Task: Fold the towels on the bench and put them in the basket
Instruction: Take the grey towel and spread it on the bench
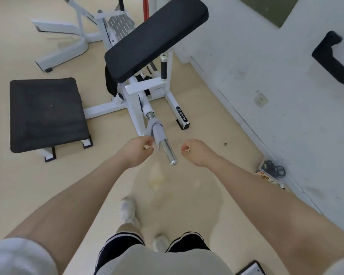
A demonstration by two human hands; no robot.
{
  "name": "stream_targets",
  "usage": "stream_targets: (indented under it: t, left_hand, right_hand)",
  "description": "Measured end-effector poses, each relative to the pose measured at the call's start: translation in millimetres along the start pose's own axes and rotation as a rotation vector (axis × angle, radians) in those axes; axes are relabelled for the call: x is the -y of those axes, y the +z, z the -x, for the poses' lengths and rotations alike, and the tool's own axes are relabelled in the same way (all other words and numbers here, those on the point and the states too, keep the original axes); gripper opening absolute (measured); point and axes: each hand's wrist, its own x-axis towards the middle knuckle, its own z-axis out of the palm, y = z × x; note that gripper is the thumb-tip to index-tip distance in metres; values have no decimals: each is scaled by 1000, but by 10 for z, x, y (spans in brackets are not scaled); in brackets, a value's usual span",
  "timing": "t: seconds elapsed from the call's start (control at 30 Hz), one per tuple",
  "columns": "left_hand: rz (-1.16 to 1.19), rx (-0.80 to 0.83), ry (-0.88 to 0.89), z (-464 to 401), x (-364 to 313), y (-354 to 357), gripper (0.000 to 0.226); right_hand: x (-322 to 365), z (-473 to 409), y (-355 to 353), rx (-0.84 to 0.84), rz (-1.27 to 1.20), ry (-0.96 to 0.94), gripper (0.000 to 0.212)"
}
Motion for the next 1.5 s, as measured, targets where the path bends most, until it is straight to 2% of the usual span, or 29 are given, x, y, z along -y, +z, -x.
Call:
stream_targets:
  t: [0.1, 0.37, 0.5, 0.6, 0.77, 0.87, 0.93, 1.0, 1.13, 1.17, 1.23, 1.33, 1.4, 1.5]
  left_hand:
    - [-24, 52, 47, -631, 226, -200, 39]
    - [-160, 351, 108, -2509, 816, -665, 34]
    - [-204, 476, 110, -3189, 1112, -539, 32]
    - [-201, 513, 115, -3593, 1335, -273, 31]
    - [-102, 494, 86, -4027, 1615, 216, 21]
    - [-93, 446, 107, -4156, 1750, 448, 32]
    - [-59, 433, 137, -4184, 1810, 570, 28]
    - [-61, 426, 158, -4181, 1878, 660, 19]
    - [-73, 484, 160, -4039, 1911, 705, 28]
    - [-80, 501, 174, -4000, 1863, 679, 29]
    - [-85, 521, 210, -3922, 1662, 563, 28]
    - [-66, 531, 271, -3775, 1189, 237, 28]
    - [-50, 538, 320, -3649, 886, -6, 27]
    - [37, 571, 369, -3442, 501, -350, 30]
  right_hand:
    - [152, -601, -34, -10, -24, 48, 28]
    - [327, -2206, 217, -26, -221, 278, 46]
    - [160, -2771, 671, 54, -252, 351, 41]
    - [-79, -3093, 1000, 119, -188, 397, 40]
    - [-425, -3461, 1512, 129, -46, 441, 43]
    - [-547, -3582, 1779, 86, -21, 483, 50]
    - [-608, -3632, 1884, 31, 55, 493, 47]
    - [-603, -3643, 1906, -4, 180, 460, 41]
    - [-503, -3531, 1835, -31, 359, 317, 38]
    - [-457, -3490, 1773, 4, 293, 325, 32]
    - [-411, -3383, 1627, -34, 105, 378, 24]
    - [-224, -3131, 1115, -169, -380, 407, 13]
    - [-46, -2892, 712, -219, -619, 407, 19]
    - [210, -2524, 151, -332, -646, 390, 11]
